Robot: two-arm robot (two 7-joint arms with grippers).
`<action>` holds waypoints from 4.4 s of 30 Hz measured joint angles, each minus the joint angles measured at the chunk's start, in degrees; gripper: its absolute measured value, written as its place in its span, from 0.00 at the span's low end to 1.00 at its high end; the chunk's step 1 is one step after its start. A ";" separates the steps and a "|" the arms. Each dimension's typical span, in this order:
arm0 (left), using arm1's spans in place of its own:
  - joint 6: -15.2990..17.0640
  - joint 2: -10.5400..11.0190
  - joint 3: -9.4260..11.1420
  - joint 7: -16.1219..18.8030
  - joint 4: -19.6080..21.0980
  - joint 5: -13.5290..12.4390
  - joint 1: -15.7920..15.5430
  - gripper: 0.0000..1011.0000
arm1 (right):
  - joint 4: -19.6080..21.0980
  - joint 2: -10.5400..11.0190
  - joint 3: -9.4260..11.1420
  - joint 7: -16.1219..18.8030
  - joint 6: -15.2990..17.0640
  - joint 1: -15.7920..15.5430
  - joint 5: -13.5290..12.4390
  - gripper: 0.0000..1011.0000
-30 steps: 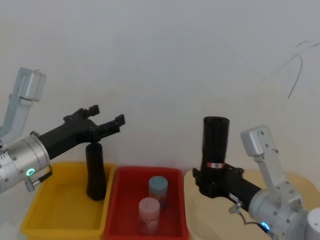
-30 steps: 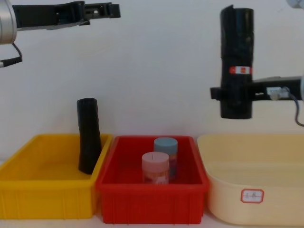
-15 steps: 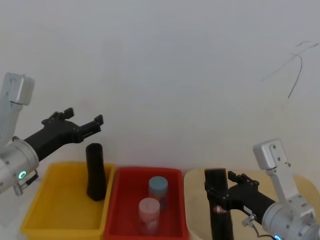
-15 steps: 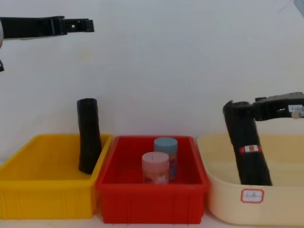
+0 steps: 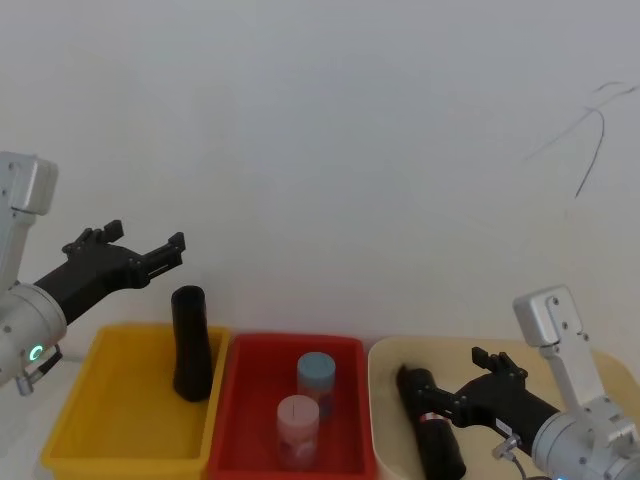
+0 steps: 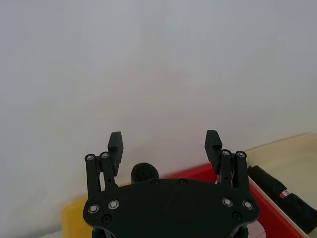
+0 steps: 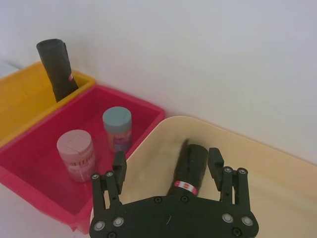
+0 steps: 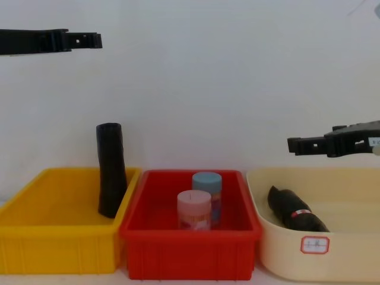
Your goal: Pick up the garbage bag with the one hand and transfer it to the other hand.
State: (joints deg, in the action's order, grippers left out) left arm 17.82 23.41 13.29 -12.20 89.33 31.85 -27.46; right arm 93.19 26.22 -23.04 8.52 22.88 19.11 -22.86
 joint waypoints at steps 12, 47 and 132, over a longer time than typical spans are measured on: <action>0.13 0.00 -0.16 1.17 0.12 -0.44 0.25 0.99 | 0.20 -0.08 -2.01 1.46 0.36 0.79 1.47 0.99; 2.23 0.93 -0.01 0.89 -0.67 -2.06 4.68 0.99 | -7.36 -7.50 -10.34 7.82 6.38 10.69 6.03 0.99; 1.80 0.51 0.80 -0.18 -2.22 -3.02 4.75 0.99 | -37.71 -18.99 -16.20 18.51 2.57 24.58 12.00 0.99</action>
State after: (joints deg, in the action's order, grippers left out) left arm 19.61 23.92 14.09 -12.39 87.11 28.82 -22.71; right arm 55.48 7.23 -39.24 27.03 25.45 43.69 -10.85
